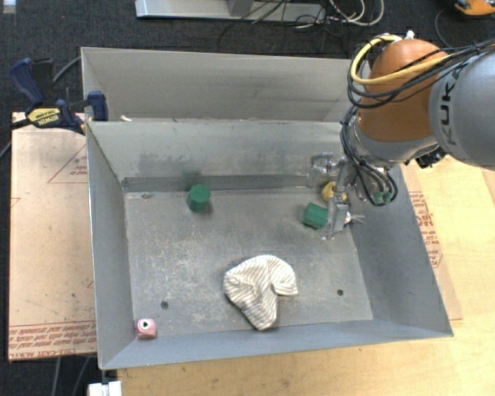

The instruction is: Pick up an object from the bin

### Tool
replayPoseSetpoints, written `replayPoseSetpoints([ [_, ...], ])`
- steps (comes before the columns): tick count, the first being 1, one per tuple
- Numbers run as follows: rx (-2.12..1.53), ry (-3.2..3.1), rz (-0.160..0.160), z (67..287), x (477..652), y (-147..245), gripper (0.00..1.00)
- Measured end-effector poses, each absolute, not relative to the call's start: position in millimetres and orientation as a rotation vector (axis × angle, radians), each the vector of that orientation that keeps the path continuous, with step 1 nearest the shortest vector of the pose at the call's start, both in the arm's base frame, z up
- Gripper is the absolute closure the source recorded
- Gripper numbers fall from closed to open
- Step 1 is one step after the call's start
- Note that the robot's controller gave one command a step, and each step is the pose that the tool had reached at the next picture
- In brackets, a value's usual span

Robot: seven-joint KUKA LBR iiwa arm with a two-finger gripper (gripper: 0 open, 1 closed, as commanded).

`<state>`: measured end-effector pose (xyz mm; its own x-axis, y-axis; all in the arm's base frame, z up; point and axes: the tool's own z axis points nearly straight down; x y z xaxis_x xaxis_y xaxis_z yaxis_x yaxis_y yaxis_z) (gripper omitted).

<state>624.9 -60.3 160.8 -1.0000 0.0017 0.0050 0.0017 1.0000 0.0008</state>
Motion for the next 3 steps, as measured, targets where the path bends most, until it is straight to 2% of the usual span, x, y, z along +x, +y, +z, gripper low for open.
replayPoseSetpoints([
  [2,-0.001,-3.146,0.000,164.9,625.8,-60.4,0.00],
  [3,0.070,-3.143,-0.001,156.3,606.9,-43.6,0.00],
])
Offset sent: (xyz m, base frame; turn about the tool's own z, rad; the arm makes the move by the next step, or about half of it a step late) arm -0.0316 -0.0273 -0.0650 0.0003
